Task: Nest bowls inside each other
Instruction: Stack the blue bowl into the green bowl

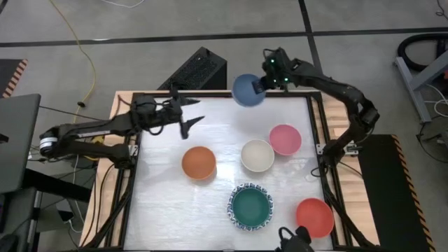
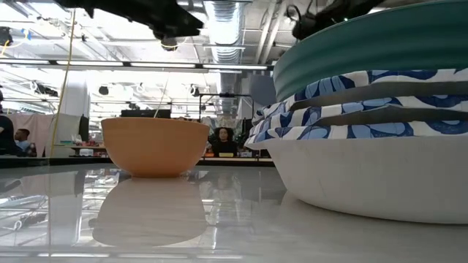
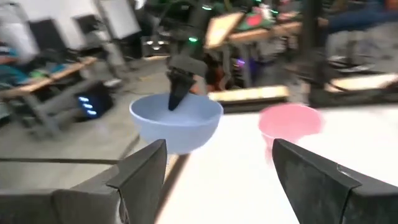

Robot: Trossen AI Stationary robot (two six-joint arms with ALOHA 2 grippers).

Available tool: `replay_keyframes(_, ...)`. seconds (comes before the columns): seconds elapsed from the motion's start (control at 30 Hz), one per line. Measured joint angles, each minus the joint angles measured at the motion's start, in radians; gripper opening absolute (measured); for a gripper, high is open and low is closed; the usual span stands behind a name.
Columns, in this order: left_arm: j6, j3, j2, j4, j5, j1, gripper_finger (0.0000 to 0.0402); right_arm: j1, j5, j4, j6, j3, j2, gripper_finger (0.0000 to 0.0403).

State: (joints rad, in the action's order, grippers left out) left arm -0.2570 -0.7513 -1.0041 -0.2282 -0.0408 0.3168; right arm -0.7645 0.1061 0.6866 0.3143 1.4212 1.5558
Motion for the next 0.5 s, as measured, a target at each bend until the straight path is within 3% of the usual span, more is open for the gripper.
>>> replay_keyframes(0.27,0.100,0.000,0.211,0.272,0.249,0.000,0.0281,0.083,0.088,0.317,-0.081,0.000,-0.009,0.0006)
replay_keyframes(0.5,0.167,0.000,0.353,0.462,0.447,-0.016,0.0281,0.306,0.081,0.356,-0.079,-0.001,-0.079,0.0006)
